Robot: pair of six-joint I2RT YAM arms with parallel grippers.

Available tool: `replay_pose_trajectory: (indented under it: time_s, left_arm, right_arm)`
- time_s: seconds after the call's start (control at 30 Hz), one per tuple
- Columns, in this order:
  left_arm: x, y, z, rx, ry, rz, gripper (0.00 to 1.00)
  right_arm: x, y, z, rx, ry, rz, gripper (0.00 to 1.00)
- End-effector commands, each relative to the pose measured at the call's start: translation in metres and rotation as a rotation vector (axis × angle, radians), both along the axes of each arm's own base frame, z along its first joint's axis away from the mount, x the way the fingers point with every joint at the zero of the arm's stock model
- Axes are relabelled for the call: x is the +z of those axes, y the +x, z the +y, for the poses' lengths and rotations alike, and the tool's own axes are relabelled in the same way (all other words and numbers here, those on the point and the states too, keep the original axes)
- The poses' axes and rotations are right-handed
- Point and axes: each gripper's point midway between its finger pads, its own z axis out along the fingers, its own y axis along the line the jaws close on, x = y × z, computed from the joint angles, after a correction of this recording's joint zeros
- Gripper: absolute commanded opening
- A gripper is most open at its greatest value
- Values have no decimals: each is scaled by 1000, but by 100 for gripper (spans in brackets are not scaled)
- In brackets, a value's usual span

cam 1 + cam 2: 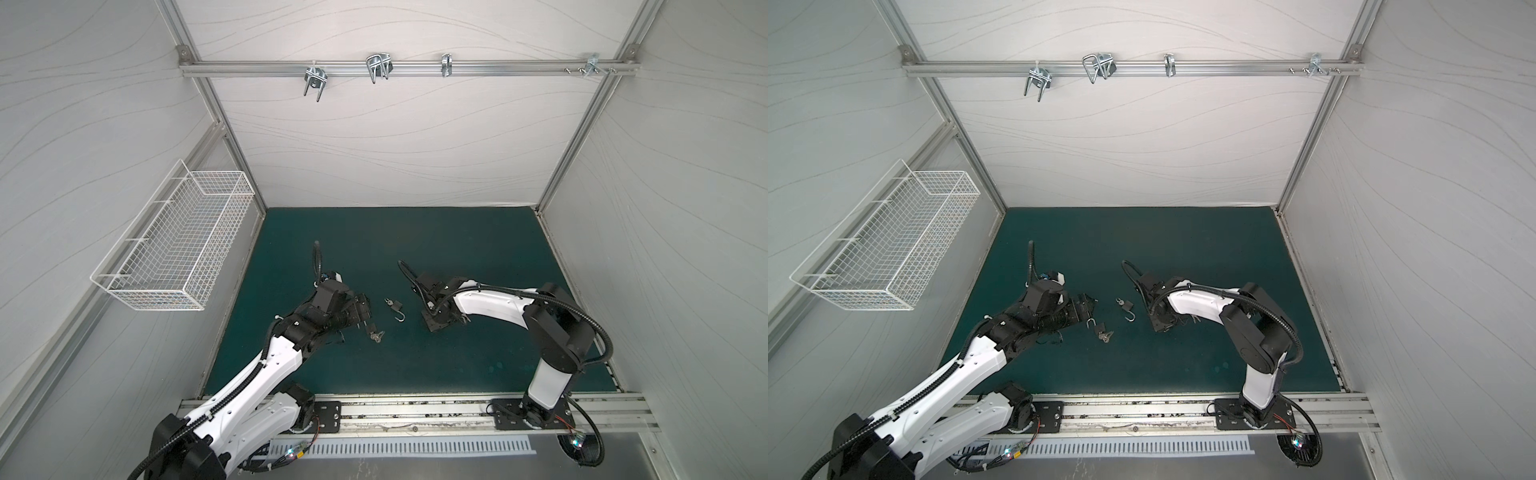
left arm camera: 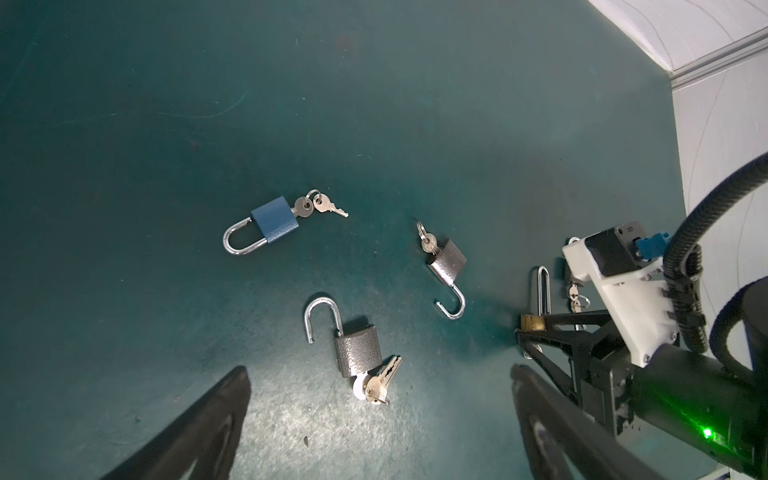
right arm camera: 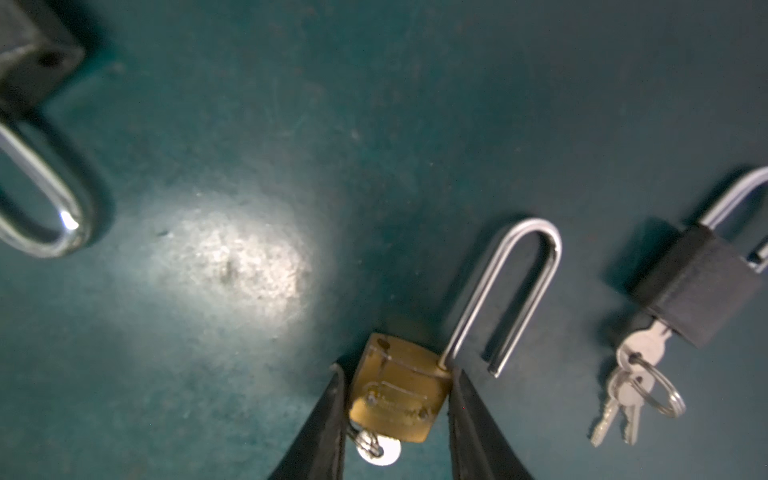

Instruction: Lock with the key

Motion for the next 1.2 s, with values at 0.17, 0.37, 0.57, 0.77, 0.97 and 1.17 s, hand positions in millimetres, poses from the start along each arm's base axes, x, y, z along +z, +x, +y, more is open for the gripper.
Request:
replay_pose_trajectory:
  time_s: [0.17,0.37,0.57,0.77,0.97,1.17]
  left_arm:
    - [13,8,-2,13,-19,-28,98]
    - [12,9,-3,10,-18,-29,98]
    - [16,12,-8,-2,-30,-24,98]
    - [19,11,-5,1,-25,-35,98]
    - [19,7,-4,2,-30,-31,98]
    - [17,6,-1,9,-23,-32,98]
  right_arm:
    - [-11,-7,-20,-143,-78,21,53]
    - [-18,-10,-21,-260,-37,17,53]
    - [-15,-7,-6,-347,89,7,51]
    - [-15,-1,-3,-435,120,-14,55]
    - [-22,0,2,-466,132,-1,53]
    - [-25,-1,0,-480,108,10,42]
